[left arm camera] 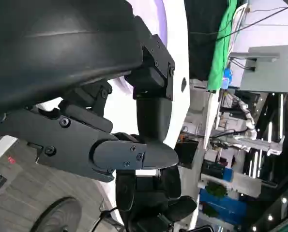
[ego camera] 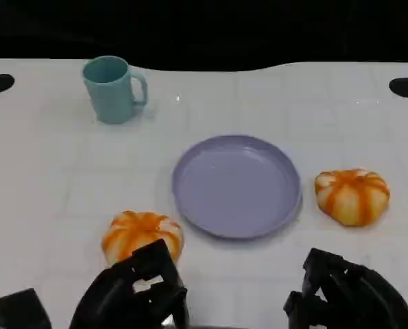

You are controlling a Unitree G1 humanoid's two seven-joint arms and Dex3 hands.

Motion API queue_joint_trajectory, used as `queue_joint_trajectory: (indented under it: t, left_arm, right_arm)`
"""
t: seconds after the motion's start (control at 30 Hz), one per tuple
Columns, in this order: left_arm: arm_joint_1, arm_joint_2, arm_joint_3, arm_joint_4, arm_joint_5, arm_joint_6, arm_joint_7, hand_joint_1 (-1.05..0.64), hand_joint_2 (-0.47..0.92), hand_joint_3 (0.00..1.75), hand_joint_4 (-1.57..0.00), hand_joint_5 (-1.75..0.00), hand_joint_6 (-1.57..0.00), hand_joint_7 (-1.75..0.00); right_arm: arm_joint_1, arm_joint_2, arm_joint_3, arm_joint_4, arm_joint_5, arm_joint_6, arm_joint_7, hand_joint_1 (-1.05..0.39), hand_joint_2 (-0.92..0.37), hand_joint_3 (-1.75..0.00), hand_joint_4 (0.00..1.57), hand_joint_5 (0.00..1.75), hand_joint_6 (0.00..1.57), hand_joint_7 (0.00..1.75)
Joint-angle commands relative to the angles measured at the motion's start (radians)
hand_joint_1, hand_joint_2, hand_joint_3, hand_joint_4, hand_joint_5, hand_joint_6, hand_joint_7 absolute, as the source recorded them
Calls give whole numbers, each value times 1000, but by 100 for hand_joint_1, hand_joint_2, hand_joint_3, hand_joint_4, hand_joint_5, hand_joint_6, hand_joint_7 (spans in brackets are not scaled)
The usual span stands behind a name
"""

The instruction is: Grasp the bread from the table and place it into the plate.

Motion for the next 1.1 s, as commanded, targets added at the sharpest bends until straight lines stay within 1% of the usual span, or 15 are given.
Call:
queue_joint_trajectory:
  t: [0.03, 0.63, 0.77, 0.83, 0.9, 0.93, 1.0, 1.03, 1.1]
  left_arm:
    - [-1, 10, 4, 6, -2, -12, -16, -54, 92, 37, -81, -175, -57, -175]
    - [2, 11, 7, -6, -3, -2, -11, -54, 92, 38, -81, -175, -56, -175]
    - [6, 18, 9, -23, 61, -43, 29, -58, 92, 37, -80, -175, -54, -174]
    - [6, 22, 11, -32, 103, -73, 56, -66, 92, 37, -72, -175, -51, -165]
    - [5, 26, 12, -45, 139, -91, 84, -68, 92, 38, -70, -175, -51, -160]
    - [4, 30, 12, -55, 160, -100, 99, -65, 92, 34, -65, -175, -50, -147]
    - [0, 38, 14, -71, 205, -119, 131, -62, 92, 31, -58, -175, -50, -132]
    - [-1, 41, 14, -76, 220, -124, 142, -60, 92, 29, -52, -174, -53, -117]
    - [-4, 53, 13, -89, 279, -138, 180, -59, 92, 28, -49, -173, -54, -109]
  right_arm:
    - [-6, -10, -10, 3, 2, 0, -4, -74, -92, -21, 90, 158, 80, 135]
    - [-6, -8, -8, 3, 3, 2, -4, -73, -92, -21, 90, 158, 80, 135]
    - [-7, -5, -7, 6, 2, -3, -2, -73, -92, -21, 90, 158, 80, 135]
    - [-9, -4, -5, 9, -2, -9, 1, -73, -92, -22, 91, 157, 81, 136]
    - [-11, -3, -3, 7, -1, -6, -2, -73, -92, -23, 91, 157, 81, 136]
    - [-11, -1, -2, 5, -2, -5, -4, -73, -92, -22, 91, 158, 80, 137]
    - [-13, 1, 1, 1, -4, -3, -10, -74, -92, -22, 90, 158, 80, 137]
    - [-13, 2, 1, 0, -4, -2, -12, -74, -92, -22, 90, 158, 80, 137]
    - [-15, 3, 1, 1, -1, -1, -12, -74, -92, -22, 90, 158, 80, 137]
